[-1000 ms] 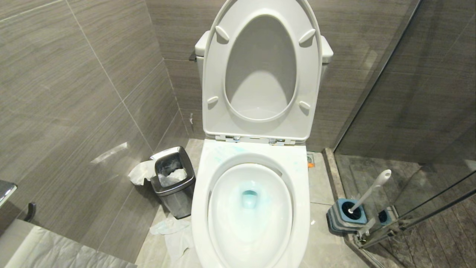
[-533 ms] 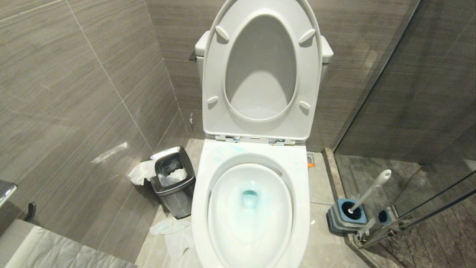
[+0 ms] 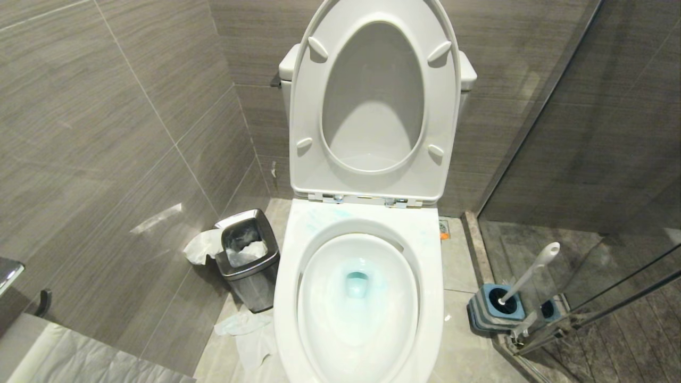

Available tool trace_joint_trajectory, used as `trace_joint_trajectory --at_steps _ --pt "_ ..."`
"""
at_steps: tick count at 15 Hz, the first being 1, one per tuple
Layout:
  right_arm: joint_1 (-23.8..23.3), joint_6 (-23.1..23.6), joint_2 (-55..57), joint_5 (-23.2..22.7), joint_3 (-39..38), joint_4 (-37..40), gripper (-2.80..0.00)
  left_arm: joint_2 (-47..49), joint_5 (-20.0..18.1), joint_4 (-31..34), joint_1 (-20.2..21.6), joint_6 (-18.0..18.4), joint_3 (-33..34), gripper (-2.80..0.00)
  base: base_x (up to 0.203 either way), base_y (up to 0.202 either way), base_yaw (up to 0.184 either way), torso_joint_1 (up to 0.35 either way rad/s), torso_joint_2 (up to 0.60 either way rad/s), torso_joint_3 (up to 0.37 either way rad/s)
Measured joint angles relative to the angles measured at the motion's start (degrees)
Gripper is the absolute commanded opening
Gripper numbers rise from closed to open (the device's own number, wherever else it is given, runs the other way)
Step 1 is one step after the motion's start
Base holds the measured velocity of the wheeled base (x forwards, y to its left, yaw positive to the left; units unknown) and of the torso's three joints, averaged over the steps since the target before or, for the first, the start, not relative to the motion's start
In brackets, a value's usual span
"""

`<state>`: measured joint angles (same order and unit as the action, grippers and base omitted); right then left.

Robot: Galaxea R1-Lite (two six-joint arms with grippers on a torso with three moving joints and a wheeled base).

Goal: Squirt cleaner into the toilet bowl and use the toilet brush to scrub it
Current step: Flush the toilet

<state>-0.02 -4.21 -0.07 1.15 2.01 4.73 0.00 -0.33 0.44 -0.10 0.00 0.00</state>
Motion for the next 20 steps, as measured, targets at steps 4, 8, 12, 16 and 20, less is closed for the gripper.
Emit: trace_joint_trajectory --at_steps 4,8,12,16,20 --pt "0.0 0.0 0.0 0.0 0.0 0.0 -2.80 0.0 0.0 0.0 0.0 0.1 0.0 -2.80 0.000 0.000 0.000 0.000 0.00 0.000" --pt "0.0 0.0 0.0 0.0 0.0 0.0 -2.80 0.0 0.0 0.0 0.0 0.2 0.0 -2.80 0.000 0.000 0.000 0.000 0.00 0.000" --pt "0.0 0.0 0.0 0.0 0.0 0.0 -2.80 0.0 0.0 0.0 -0.1 0.3 0.0 -2.80 0.000 0.000 0.000 0.000 0.00 0.000" --pt "0.0 0.0 0.0 0.0 0.0 0.0 -2.80 0.0 0.1 0.0 -0.1 0.3 0.0 -2.80 0.000 0.000 0.000 0.000 0.00 0.000" --pt "0.0 0.0 0.0 0.0 0.0 0.0 -2.80 0.0 0.0 0.0 -0.1 0.2 0.0 -2.80 0.000 0.000 0.000 0.000 0.00 0.000"
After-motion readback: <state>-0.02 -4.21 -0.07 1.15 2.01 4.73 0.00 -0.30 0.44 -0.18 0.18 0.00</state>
